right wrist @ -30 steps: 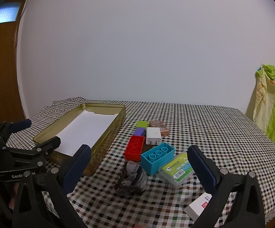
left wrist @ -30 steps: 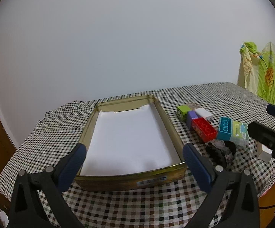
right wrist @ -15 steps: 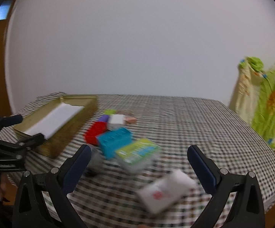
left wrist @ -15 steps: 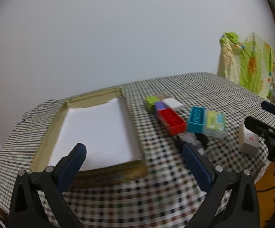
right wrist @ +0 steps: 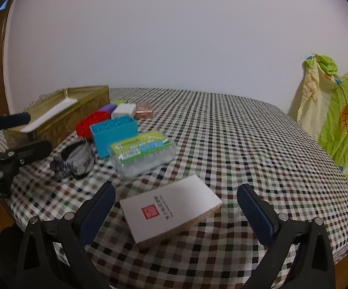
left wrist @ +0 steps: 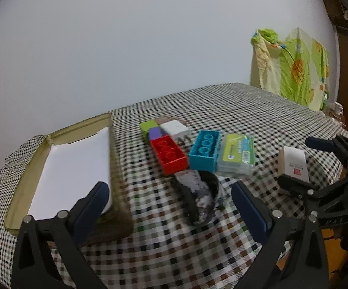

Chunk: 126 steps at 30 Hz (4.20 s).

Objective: Organize rigid objects
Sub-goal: 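Grasp the white card box with the right gripper while the left grasps the dark patterned object, then lift both held objects and carry them toward the gold tin tray, then lower the dark object into the tray and open the left gripper while the right releases the white box there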

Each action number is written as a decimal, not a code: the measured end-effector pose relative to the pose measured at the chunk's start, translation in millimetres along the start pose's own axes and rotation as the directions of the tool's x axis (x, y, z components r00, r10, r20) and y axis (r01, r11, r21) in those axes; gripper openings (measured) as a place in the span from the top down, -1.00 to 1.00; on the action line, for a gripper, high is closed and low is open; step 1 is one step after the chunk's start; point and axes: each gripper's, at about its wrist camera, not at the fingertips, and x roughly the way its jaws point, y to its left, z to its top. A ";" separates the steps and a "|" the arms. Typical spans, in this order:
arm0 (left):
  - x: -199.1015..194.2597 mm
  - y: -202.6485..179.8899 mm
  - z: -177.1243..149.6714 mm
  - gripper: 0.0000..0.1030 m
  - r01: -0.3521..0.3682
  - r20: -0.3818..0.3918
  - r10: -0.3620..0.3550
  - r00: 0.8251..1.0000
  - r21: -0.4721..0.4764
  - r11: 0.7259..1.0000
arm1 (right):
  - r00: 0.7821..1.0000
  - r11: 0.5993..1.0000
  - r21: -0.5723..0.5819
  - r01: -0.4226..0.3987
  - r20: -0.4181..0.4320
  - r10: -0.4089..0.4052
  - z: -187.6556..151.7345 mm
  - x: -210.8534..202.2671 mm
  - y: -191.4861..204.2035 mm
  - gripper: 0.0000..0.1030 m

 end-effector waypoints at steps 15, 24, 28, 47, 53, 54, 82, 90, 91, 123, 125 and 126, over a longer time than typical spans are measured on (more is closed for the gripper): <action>31.6 -9.4 -1.3 -0.88 0.084 -0.092 -0.084 0.992 0.000 0.996 | 1.000 1.000 0.018 0.002 -0.003 -0.002 -10.1 16.6 1.2 -0.73; 39.7 -15.0 -1.0 -0.36 0.093 -0.134 -0.092 0.987 -0.003 0.996 | 0.999 0.999 0.045 -0.025 0.030 0.023 -9.1 14.0 2.3 -0.74; 43.4 -5.4 -4.8 0.09 0.141 -0.153 -0.148 0.977 -0.053 0.989 | 0.998 0.999 0.038 -0.035 0.046 0.034 -8.3 12.0 7.8 -0.74; -1.8 23.3 5.3 0.11 0.066 0.053 -0.063 0.997 -0.047 0.997 | 0.985 0.994 0.074 -0.081 0.161 0.068 4.9 -10.0 17.0 -0.74; -17.4 39.6 7.4 0.11 0.020 0.108 -0.013 0.994 -0.067 0.998 | 0.977 0.991 0.070 -0.111 0.188 0.097 17.1 -13.8 26.7 -0.74; -19.2 42.1 7.6 0.11 0.012 0.114 -0.003 0.993 -0.071 0.997 | 0.976 0.991 0.067 -0.116 0.191 0.102 19.3 -14.4 28.9 -0.74; -24.1 98.1 -1.3 0.11 -0.127 0.142 0.160 0.977 -0.217 0.968 | 0.939 0.977 -0.035 -0.210 0.271 0.211 56.7 -15.1 84.8 -0.74; -23.1 122.1 -3.2 0.11 -0.147 0.116 0.181 0.977 -0.254 0.956 | 0.938 0.966 -0.065 -0.252 0.228 0.260 71.5 -6.5 96.3 -0.74; -22.7 125.1 -3.5 0.11 -0.148 0.111 0.182 0.977 -0.258 0.955 | 0.938 0.964 -0.068 -0.258 0.223 0.267 74.9 -5.5 98.9 -0.74; 17.2 215.4 36.4 0.11 -0.222 -0.072 0.210 0.975 -0.264 0.938 | 0.942 0.934 -0.129 -0.333 -0.002 0.335 176.0 74.7 157.5 -0.74; 22.6 219.2 40.3 0.11 -0.221 -0.092 0.203 0.975 -0.262 0.939 | 0.943 0.933 -0.135 -0.333 -0.019 0.333 178.8 87.0 163.4 -0.74; 24.7 220.6 42.2 0.11 -0.222 -0.100 0.202 0.974 -0.263 0.939 | 0.943 0.933 -0.137 -0.332 -0.026 0.332 179.7 92.3 166.2 -0.74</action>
